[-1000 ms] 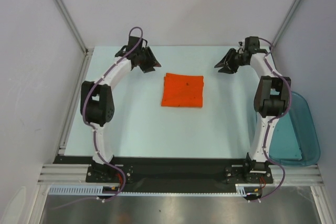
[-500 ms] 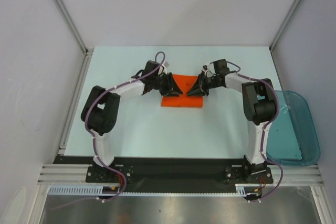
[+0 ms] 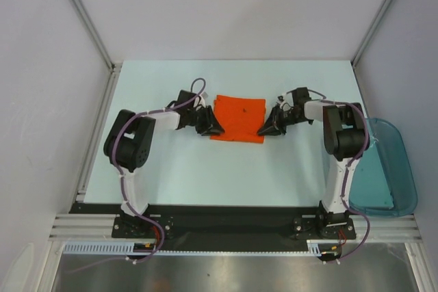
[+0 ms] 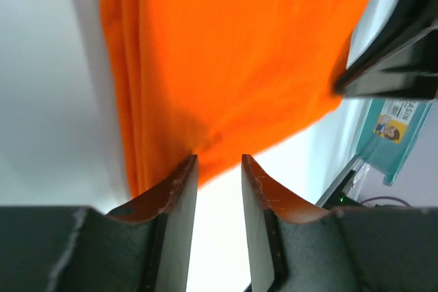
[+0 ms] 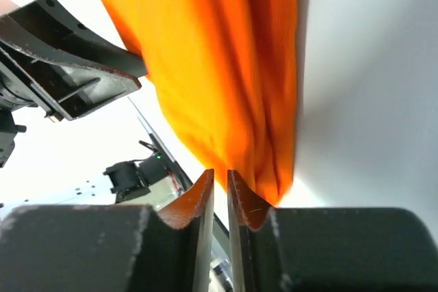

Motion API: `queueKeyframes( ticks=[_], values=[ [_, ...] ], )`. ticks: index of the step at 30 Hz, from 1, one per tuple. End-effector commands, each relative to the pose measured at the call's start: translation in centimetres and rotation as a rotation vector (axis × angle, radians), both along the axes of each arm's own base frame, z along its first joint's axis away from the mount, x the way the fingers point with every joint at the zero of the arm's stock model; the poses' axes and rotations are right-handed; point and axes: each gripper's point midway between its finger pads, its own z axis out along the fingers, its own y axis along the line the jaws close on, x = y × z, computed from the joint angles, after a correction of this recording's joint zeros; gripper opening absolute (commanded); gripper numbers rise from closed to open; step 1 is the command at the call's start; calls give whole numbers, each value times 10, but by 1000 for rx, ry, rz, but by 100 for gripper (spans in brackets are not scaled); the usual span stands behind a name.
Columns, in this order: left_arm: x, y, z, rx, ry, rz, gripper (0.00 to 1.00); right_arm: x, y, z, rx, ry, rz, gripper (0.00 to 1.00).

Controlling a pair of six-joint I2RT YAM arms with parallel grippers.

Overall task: Fold and stack the t-shirts
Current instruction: Fold the tshirt, then neatly place the folded tshirt to the corner

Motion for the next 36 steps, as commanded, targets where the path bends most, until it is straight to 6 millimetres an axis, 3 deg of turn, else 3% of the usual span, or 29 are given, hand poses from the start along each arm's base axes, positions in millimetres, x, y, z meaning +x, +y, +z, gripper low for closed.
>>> queueKeyframes(
  ticks=[1,6,8,11,12,15,18,21,24,26,27,29,30,31,35,36],
  values=[
    [-8,19,33,31,-96,-8,38,-7,-23,32,-66,-97,-8,19],
    [-9,12,78,-42,-160,17,39,-8,-9,55,-39,-128,0,21],
    [-6,11,82,-61,-161,35,39,-8,9,56,-8,-146,34,25],
    [-6,10,81,-73,-141,51,38,-9,23,37,7,-128,70,26],
    [-5,10,82,-72,-147,59,38,-10,24,22,2,-102,74,26],
    [-9,15,98,-81,-183,76,38,-13,14,1,-23,-76,71,26],
    [-15,28,116,-73,-227,99,39,-15,-4,-2,-55,-69,46,28],
    [-27,43,120,-70,-230,118,41,-18,-22,12,-93,-79,15,29],
    [-38,51,130,-89,-246,123,43,-14,-29,39,-139,-157,-10,41],
    [-50,54,128,-95,-234,121,45,-2,-33,48,-168,-194,-35,47],
    [-56,55,137,-108,-254,121,45,2,-35,46,-182,-192,-47,51],
    [-69,56,135,-128,-221,127,45,21,-34,42,-182,-204,-47,62],
    [-75,56,146,-147,-246,129,45,31,-35,40,-191,-219,-52,65],
    [-83,57,140,-150,-229,129,45,39,-35,38,-201,-241,-56,69],
    [-106,63,148,-182,-239,147,45,75,-36,31,-195,-320,-72,75],
    [-113,65,141,-180,-222,153,46,87,-35,32,-189,-357,-77,76]
  ],
)
